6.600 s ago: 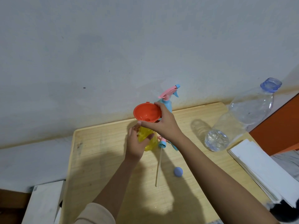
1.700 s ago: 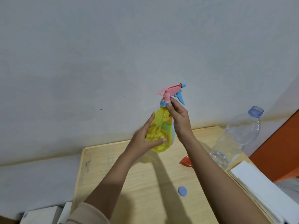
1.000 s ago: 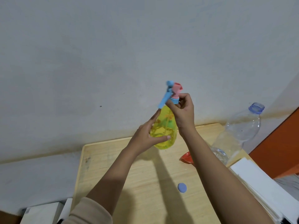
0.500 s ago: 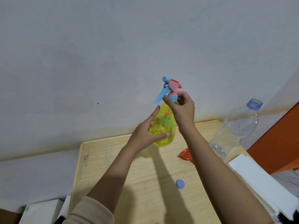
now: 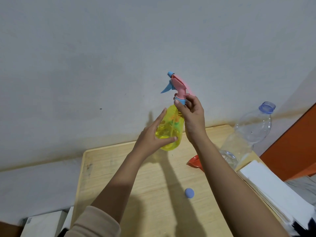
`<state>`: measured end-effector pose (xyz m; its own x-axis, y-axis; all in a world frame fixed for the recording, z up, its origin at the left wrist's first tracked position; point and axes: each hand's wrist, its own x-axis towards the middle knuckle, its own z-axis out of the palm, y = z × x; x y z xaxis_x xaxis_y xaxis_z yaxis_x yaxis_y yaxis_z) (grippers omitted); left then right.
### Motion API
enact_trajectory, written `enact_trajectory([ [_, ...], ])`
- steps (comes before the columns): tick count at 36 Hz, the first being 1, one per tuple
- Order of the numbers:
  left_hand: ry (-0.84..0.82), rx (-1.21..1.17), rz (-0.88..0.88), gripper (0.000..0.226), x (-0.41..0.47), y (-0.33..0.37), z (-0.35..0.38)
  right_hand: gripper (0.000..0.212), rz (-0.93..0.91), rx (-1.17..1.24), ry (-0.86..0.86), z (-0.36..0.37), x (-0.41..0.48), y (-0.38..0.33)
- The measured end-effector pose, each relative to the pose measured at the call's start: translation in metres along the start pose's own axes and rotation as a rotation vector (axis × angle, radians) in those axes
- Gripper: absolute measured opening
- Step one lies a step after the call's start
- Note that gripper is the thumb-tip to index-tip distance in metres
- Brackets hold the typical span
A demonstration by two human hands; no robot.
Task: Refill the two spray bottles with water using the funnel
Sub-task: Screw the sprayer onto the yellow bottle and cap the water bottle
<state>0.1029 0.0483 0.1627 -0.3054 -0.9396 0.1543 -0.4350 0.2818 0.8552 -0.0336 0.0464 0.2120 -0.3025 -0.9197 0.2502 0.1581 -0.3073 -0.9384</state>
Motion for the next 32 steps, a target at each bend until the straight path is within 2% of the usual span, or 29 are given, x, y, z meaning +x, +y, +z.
enact_trajectory([
  [5, 0.072, -0.060, -0.002, 0.097, 0.001, 0.003, 0.000, 0.008, -0.051, 0.068, 0.095, 0.001, -0.005, -0.004],
  [8, 0.086, -0.074, 0.000, 0.099, 0.002, 0.005, 0.001, 0.011, -0.074, 0.026, 0.197, 0.000, -0.005, -0.002],
  [10, 0.089, -0.068, -0.001, 0.099, 0.003, 0.006, 0.001, 0.005, -0.067, -0.010, 0.164, 0.002, -0.005, -0.001],
  [13, 0.091, -0.056, 0.009, 0.099, 0.004, 0.008, 0.001, 0.022, -0.024, -0.051, 0.088, 0.008, -0.006, -0.004],
  [15, 0.094, -0.055, 0.013, 0.099, 0.003, 0.009, 0.001, 0.025, -0.019, -0.038, 0.065, 0.011, -0.007, -0.005],
  [22, 0.095, -0.015, 0.017, 0.099, -0.001, 0.012, 0.002, 0.024, -0.074, 0.012, 0.206, 0.007, -0.011, -0.003],
  [28, 0.084, -0.070, 0.006, 0.098, -0.003, 0.011, 0.002, 0.024, 0.018, 0.065, 0.056, 0.007, -0.007, -0.005],
  [32, 0.047, -0.109, 0.016, 0.097, -0.005, 0.012, 0.001, 0.020, -0.042, 0.072, 0.017, 0.003, -0.004, -0.011],
])
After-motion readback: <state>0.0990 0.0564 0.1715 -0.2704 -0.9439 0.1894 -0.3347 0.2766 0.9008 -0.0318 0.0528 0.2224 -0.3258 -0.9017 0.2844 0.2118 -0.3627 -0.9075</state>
